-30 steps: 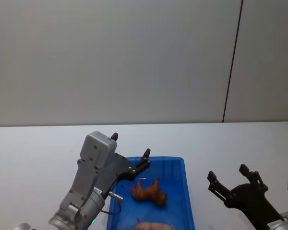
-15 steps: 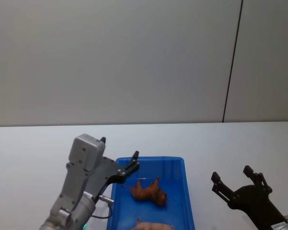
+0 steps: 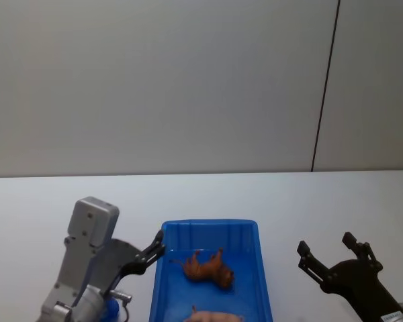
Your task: Pick up the two dolls from the table and place them into the box.
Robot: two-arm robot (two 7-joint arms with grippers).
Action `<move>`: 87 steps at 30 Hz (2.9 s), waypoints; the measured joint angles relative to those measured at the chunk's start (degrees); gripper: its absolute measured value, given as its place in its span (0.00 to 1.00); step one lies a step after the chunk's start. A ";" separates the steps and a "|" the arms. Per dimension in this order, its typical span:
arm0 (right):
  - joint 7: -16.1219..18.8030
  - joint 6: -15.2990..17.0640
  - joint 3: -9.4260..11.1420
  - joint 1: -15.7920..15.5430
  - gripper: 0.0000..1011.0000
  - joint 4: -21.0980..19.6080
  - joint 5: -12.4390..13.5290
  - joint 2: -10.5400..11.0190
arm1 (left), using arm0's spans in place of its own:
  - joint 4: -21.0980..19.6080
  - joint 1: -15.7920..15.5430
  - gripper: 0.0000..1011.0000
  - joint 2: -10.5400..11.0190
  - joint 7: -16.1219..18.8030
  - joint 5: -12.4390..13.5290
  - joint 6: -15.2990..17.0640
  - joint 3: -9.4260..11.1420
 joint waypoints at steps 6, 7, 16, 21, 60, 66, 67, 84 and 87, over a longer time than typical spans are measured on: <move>-0.04 -0.01 0.01 -0.03 0.99 -0.03 0.03 0.02 | -1.44 1.43 0.99 1.99 0.18 -1.53 3.48 -1.01; -0.05 -0.01 0.01 -0.04 0.99 -0.05 0.04 0.03 | -1.57 1.57 0.99 2.22 0.16 -1.70 3.84 -1.13; -0.11 -0.01 0.01 -0.08 0.99 -0.10 0.06 0.06 | -2.60 3.34 0.99 4.83 -1.25 -3.60 7.85 -2.40; -0.11 -0.01 0.01 -0.11 0.99 -0.10 0.06 0.07 | -2.69 4.34 0.99 5.91 -2.15 -4.63 9.14 -2.94; -0.11 0.00 0.01 -0.11 0.99 -0.10 0.06 0.07 | 4.43 5.18 0.39 5.34 -8.86 -8.46 9.99 -3.80; -0.11 0.00 0.01 -0.11 0.99 -0.10 0.05 0.07 | 4.33 5.17 0.29 5.27 -8.64 -7.98 9.99 -3.96; -0.11 0.00 0.01 -0.11 0.99 -0.10 0.05 0.07 | 4.28 5.17 0.28 5.27 -8.58 -7.88 9.99 -3.99; -0.11 -0.01 0.01 -0.11 0.99 -0.10 0.05 0.07 | 1.70 5.09 0.18 5.29 -8.58 -4.63 6.26 -4.49; -0.11 -0.01 0.01 -0.11 0.99 -0.09 0.05 0.07 | 1.19 4.85 0.17 5.27 -9.30 -4.04 5.42 -4.56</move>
